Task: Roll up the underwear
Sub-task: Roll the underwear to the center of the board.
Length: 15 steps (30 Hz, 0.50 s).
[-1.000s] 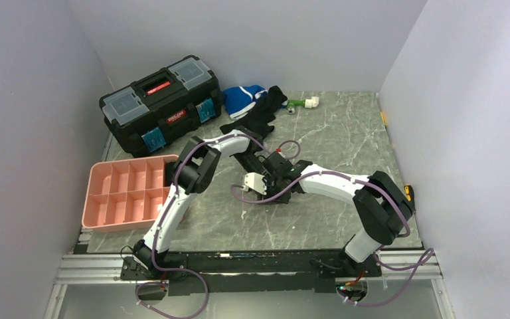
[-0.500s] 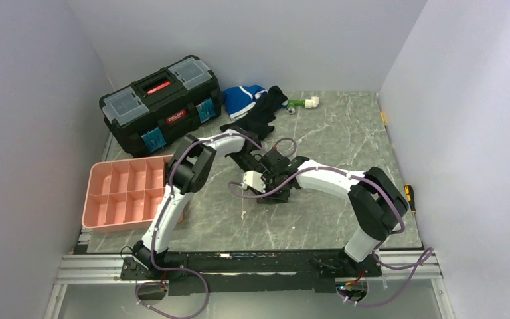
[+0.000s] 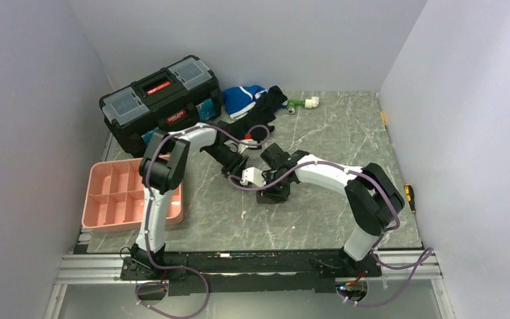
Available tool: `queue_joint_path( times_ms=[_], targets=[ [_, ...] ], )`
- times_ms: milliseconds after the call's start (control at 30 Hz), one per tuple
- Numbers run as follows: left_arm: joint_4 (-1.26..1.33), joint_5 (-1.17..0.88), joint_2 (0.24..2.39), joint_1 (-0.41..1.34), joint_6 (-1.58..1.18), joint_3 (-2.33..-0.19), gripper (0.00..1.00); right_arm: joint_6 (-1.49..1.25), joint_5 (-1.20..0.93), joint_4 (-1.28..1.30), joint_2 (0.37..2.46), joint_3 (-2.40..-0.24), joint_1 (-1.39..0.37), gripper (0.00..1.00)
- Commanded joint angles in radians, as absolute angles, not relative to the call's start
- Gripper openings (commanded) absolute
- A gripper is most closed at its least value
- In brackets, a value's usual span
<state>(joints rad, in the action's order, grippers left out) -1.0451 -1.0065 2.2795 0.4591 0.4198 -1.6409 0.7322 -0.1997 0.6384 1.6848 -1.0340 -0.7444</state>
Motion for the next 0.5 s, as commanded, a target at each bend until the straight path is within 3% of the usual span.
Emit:
queue_joint_path(
  times_ms=[0, 167, 467],
  targets=[
    [-0.865, -0.938, 2.074, 0.390, 0.361, -1.505, 0.54, 0.752, -0.395, 0.758, 1.797, -1.032, -0.708, 0.00],
    [-0.689, -0.872, 1.856, 0.299, 0.292, -1.293, 0.56, 0.795, -0.523, 0.869, 1.855, -1.130, -0.623, 0.00],
    [-0.441, -0.725, 1.488, 0.293, 0.317, -1.015, 0.60, 0.920, -0.725, 1.116, 2.094, -1.384, -0.517, 0.00]
  ],
)
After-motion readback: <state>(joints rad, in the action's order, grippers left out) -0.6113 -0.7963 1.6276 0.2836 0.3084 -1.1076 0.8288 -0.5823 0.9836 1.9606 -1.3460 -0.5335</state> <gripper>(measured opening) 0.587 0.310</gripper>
